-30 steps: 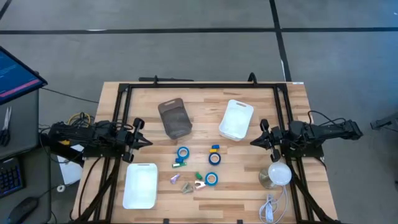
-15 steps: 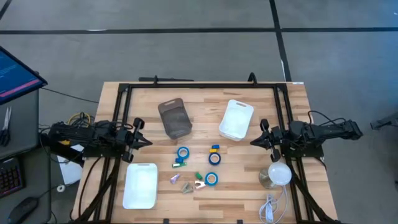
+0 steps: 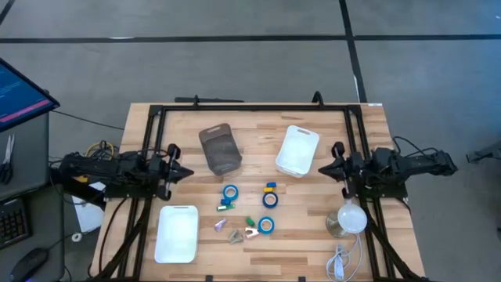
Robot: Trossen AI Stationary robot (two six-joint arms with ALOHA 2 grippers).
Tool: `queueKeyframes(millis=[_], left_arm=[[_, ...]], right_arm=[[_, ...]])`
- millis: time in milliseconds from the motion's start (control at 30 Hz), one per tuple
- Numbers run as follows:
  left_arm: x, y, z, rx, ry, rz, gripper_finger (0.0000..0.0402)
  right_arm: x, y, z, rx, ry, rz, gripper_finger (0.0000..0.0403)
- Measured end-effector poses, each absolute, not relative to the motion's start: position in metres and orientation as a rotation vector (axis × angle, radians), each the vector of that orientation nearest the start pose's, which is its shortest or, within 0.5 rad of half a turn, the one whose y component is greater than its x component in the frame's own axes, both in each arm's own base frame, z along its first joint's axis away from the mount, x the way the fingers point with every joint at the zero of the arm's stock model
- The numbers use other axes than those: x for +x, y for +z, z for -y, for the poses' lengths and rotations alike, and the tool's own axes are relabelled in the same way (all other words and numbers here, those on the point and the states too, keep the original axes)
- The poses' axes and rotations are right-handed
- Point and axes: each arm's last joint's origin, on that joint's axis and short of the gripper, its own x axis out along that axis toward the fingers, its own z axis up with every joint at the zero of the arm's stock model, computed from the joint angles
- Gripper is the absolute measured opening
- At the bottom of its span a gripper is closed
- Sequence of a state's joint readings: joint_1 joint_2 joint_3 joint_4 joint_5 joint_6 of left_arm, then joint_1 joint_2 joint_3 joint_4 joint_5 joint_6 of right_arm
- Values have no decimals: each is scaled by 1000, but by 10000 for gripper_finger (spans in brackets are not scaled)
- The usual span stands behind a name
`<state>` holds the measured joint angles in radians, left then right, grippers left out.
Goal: Pick and place Stapler, Stapler remover, tape
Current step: Put the light blue tape into the bottom white bin
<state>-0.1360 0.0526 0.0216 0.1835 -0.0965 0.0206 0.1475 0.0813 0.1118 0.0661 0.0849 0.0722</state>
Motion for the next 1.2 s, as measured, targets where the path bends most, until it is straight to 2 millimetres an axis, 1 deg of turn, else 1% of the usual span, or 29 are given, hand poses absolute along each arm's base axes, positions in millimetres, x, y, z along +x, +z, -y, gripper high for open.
queueKeyframes(millis=[133, 300, 400, 500, 700, 833, 967, 1100, 1200], left_arm=[[104, 195, 10, 7, -1, 103, 2], [121, 208, 10, 87, 87, -13, 2], [135, 209, 10, 143, 136, -103, 2], [147, 205, 12, 158, 131, -186, 2], [164, 190, 14, 45, 143, -316, 2], [176, 191, 16, -2, 153, -362, 2], [194, 199, 18, 5, 165, -399, 2], [210, 203, 20, 40, 231, -533, 2], [220, 206, 25, 42, 249, -646, 2]], right_arm=[[96, 220, -10, 76, 6, 43, 0], [108, 235, -10, 29, -64, -91, 0], [118, 236, -10, 0, -123, -213, 0], [129, 235, -10, -26, -173, -314, 0], [151, 235, -13, -23, -189, -441, 0], [165, 240, -15, -30, -191, -472, 0], [174, 245, -17, -37, -191, -485, 0], [177, 247, -17, -52, -195, -494, 0], [175, 246, -15, -69, -244, -506, 0]])
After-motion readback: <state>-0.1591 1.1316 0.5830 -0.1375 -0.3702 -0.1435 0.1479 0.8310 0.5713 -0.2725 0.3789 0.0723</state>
